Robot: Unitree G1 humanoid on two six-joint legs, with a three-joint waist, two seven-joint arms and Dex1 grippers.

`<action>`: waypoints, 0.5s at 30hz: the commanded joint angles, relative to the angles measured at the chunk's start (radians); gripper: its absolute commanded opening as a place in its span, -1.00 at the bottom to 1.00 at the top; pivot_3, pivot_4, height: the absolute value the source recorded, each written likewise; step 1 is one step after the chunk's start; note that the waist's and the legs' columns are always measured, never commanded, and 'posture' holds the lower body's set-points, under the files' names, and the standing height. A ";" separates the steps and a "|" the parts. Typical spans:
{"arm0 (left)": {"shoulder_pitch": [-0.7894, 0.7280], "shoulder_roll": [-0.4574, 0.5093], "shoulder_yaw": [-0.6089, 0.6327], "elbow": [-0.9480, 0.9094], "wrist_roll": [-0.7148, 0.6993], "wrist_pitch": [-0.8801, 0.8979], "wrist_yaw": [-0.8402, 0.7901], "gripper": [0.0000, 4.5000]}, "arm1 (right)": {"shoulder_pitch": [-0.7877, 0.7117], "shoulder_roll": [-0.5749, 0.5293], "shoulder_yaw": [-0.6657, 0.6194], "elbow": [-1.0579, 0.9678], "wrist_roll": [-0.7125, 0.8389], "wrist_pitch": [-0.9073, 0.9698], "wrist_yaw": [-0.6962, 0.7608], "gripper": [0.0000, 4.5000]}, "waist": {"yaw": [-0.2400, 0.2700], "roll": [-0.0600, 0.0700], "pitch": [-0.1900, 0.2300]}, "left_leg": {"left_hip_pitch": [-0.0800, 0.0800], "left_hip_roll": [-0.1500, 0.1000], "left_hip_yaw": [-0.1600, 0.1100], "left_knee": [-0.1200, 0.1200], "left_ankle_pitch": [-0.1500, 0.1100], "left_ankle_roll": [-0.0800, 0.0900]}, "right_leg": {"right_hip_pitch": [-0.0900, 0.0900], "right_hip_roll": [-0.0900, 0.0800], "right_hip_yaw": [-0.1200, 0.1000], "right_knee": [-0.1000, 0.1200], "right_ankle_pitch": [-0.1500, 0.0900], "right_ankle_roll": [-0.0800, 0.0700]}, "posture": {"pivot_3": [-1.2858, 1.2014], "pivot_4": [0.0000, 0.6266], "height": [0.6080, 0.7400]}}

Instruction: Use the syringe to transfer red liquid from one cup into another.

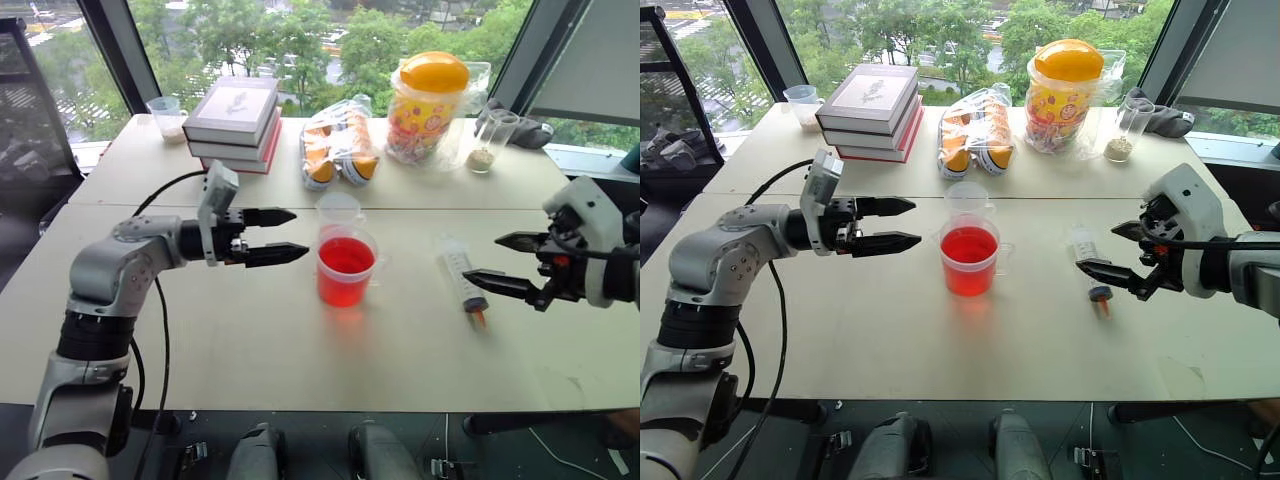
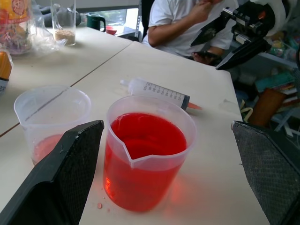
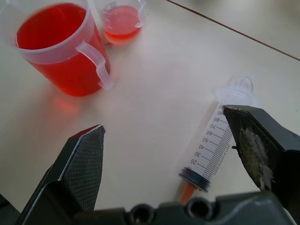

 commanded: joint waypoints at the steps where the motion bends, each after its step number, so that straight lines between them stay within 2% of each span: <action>1: -0.031 -0.004 0.000 -0.006 -0.002 -0.026 -0.018 1.00 | -0.075 -0.003 0.009 0.020 0.035 0.061 -0.026 0.95 | -0.001 0.000 0.000 | 0.000 0.000 0.000 0.000 0.000 0.000 | 0.000 0.000 0.000 0.000 0.000 0.000 | 0.03 -0.52 1.00; 9: -0.026 0.004 -0.003 -0.029 0.003 -0.021 -0.019 1.00 | -0.280 0.057 0.206 0.239 -0.051 0.210 -0.143 0.95 | -0.002 0.000 0.000 | 0.000 0.000 -0.001 0.000 0.000 0.000 | -0.001 0.000 0.001 0.000 0.000 0.000 | 0.03 -0.52 1.00; 15: -0.024 0.018 -0.011 -0.022 0.016 -0.028 -0.026 1.00 | -0.428 0.086 0.409 0.482 -0.144 0.185 -0.117 0.95 | -0.003 0.000 0.000 | 0.000 0.000 0.001 -0.001 -0.001 0.001 | -0.001 0.000 0.001 -0.001 0.000 0.000 | 0.03 -0.52 1.00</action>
